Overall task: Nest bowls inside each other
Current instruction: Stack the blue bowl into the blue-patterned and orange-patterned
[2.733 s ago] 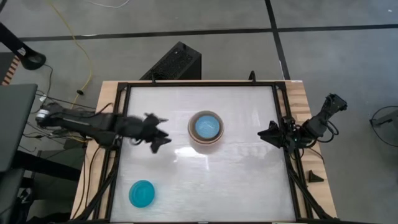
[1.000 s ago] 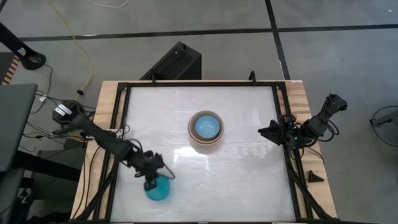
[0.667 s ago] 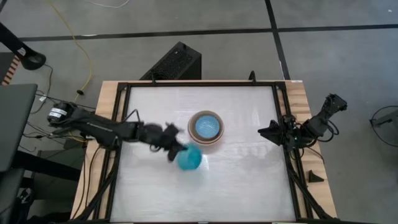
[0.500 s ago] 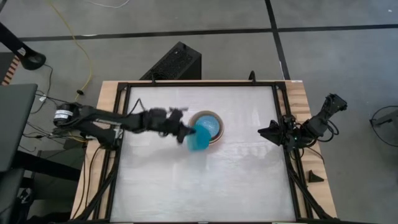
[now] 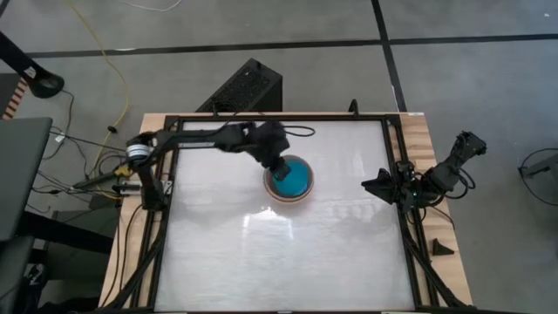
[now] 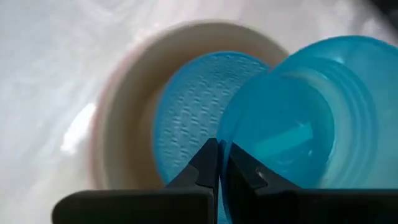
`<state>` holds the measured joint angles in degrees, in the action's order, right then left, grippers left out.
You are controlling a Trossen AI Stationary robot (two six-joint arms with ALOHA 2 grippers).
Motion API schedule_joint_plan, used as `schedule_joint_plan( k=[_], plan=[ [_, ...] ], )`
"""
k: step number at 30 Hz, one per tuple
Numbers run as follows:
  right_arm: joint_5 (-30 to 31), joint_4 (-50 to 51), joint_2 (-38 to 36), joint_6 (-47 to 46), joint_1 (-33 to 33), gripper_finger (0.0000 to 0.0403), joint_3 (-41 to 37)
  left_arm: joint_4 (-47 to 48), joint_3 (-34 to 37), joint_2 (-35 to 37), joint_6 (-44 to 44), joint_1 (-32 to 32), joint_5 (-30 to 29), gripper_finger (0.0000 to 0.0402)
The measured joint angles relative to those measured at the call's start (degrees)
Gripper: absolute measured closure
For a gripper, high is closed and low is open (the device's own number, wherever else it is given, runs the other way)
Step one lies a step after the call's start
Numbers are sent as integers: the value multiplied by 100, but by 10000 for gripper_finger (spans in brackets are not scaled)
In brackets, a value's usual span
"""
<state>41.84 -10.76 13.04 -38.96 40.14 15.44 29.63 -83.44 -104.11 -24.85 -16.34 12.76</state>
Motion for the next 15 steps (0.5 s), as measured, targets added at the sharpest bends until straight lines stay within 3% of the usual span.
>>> schedule_joint_plan(
  k=[3,8,15],
  plan=[
    [-6,0,0,-2,0,226,0,743,-638,-380,368,6,-372,401],
    [-8,0,0,-2,0,226,0,1206,-1167,-777,543,37,-808,401],
    [-6,2,0,-2,-2,226,1,1370,-1193,-1010,1007,65,-567,385]
  ],
)
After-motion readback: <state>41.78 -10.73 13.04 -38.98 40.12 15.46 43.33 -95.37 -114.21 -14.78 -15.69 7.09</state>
